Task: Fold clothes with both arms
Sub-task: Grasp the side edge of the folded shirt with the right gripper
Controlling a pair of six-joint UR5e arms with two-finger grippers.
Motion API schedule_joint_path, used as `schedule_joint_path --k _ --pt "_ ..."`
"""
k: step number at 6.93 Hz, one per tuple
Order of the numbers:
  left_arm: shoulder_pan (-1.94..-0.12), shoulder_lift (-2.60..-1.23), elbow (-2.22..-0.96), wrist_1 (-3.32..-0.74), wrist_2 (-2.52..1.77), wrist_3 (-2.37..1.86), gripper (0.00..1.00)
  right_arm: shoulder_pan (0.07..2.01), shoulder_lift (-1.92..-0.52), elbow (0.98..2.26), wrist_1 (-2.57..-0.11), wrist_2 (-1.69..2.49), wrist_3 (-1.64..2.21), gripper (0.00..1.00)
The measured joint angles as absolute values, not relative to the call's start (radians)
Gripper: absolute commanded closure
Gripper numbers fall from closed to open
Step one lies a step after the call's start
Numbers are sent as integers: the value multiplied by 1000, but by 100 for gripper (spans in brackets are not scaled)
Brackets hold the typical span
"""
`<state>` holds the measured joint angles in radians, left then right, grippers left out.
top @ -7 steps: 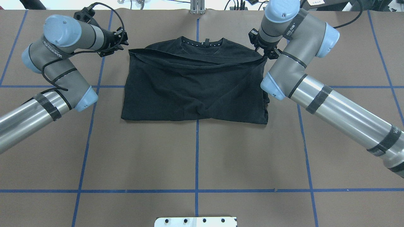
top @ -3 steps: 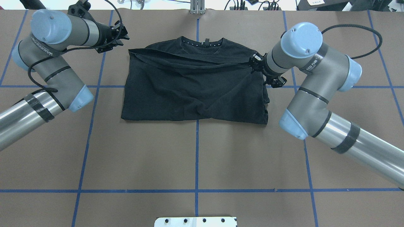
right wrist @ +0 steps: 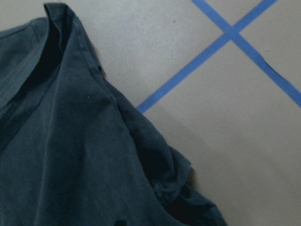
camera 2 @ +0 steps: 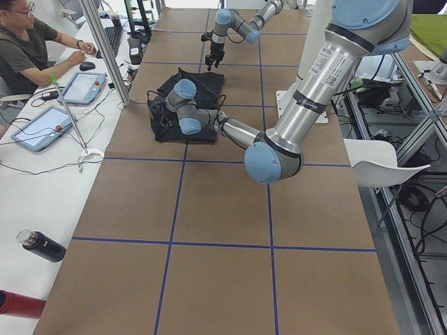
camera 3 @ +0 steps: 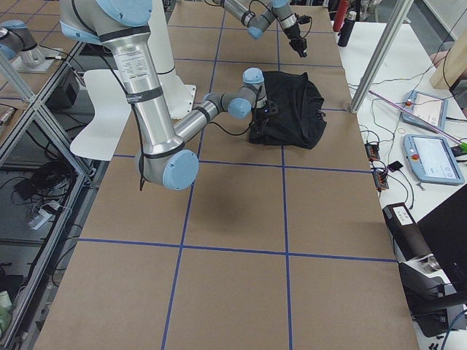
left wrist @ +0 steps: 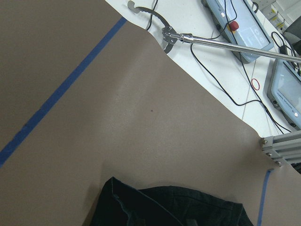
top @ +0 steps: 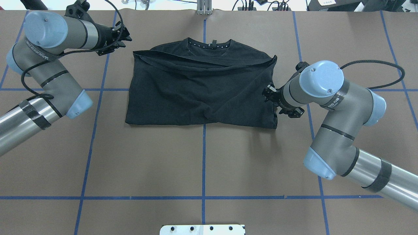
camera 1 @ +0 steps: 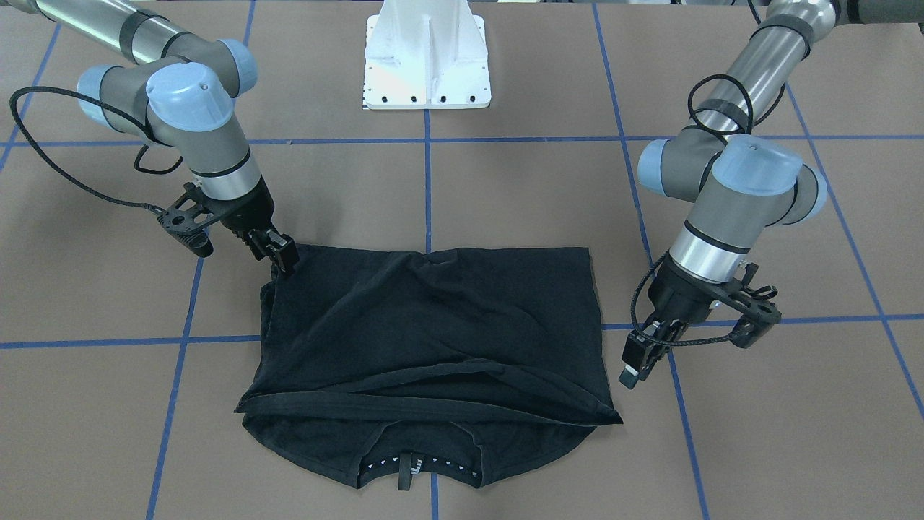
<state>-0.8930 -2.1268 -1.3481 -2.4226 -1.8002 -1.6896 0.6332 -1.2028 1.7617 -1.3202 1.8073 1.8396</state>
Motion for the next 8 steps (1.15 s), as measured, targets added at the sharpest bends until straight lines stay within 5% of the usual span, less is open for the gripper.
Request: schedule_joint_path --k 6,8 --pt "-891 -2120 -1353 -2422 -1795 -1689 60 567 -1230 1757 -1319 1761 1878 42" --pt "-891 -2120 -1354 -2422 -1795 -1689 60 566 -1232 1755 -1319 1762 1878 74"
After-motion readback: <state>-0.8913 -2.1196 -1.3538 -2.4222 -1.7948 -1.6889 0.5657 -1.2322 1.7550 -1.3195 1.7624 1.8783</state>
